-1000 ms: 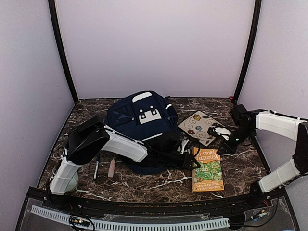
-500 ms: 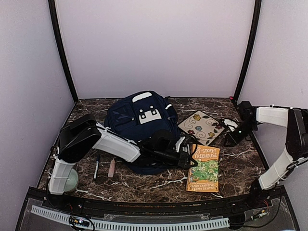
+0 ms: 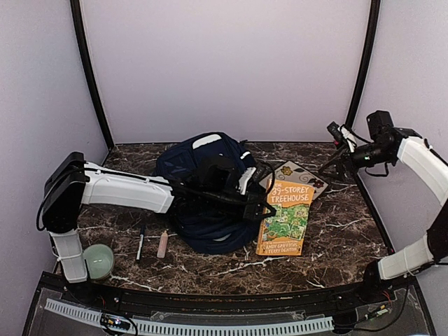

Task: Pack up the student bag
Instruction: Pass from the right arm to the left, then pass from the left arm to the right

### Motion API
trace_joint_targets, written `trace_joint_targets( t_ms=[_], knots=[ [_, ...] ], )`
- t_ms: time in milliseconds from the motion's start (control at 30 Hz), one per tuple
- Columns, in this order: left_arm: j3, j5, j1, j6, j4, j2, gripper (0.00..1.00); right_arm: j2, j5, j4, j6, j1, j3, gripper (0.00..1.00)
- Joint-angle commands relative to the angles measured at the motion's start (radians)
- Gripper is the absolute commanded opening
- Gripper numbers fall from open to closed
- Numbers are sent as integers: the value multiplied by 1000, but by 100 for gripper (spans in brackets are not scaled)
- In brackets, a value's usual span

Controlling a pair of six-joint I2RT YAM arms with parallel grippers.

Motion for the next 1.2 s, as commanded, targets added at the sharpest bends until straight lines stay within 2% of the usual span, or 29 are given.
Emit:
trace_joint_targets(
  t_ms=[0,167,300,467,700,867,1067,1167],
  knots=[
    [5,-37,57,101,-135,-132,0,-44,-267,-94,-64,7,60,100],
    [8,12,77,211,-197,-180,0,-35,-196,-90,-72,170,49,100],
    [12,59,78,240,-206,-199,0,-8,-190,24,2,216,5,100],
    [9,159,78,262,-193,-223,0,36,-184,88,14,251,-1,100],
    [-8,219,78,323,-196,-275,0,151,-309,-97,-139,278,54,99],
    [-13,252,78,363,-229,-291,0,173,-370,-138,-180,280,61,87],
    [-20,279,78,388,-228,-297,0,261,-490,-380,-404,301,136,72],
    [-22,279,79,389,-214,-290,0,271,-510,-407,-415,326,152,63]
  ],
)
